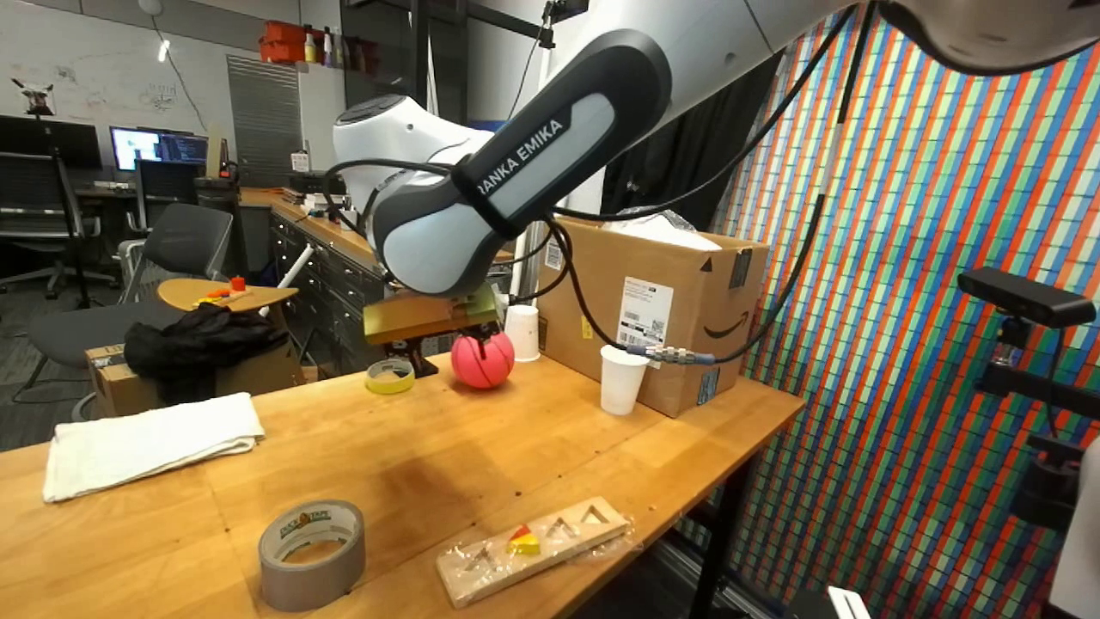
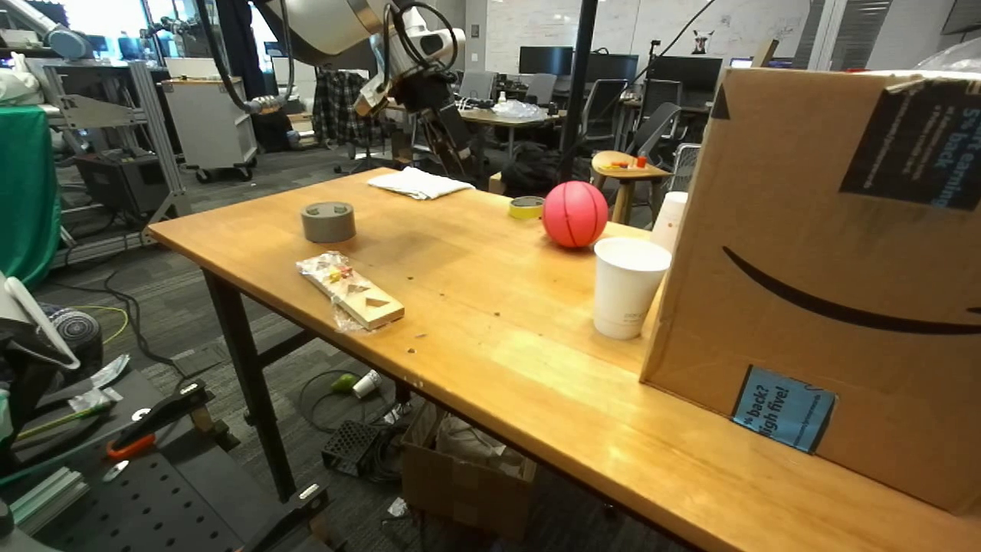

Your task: Put the white ball in the cup, then put the red ball on the tape

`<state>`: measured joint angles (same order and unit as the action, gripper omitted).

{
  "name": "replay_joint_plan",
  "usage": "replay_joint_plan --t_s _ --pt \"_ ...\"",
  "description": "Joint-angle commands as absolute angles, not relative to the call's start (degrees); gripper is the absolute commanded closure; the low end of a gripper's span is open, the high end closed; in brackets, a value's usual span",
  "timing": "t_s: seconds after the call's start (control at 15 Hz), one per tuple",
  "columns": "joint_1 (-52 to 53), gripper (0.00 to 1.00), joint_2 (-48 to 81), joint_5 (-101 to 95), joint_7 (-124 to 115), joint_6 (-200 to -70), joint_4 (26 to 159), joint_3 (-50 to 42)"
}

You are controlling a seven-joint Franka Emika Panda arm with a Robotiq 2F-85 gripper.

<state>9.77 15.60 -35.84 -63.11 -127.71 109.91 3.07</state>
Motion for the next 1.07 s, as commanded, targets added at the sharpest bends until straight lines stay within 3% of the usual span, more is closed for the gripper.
replay_joint_plan --t_s 0.0,1.0 --pt "11.2 0.0 21.6 -36.9 -63.5 -127.3 101.6 1.5" --pt "9.8 0.0 32.6 -36.5 -64.1 -127.6 87.0 -5.8"
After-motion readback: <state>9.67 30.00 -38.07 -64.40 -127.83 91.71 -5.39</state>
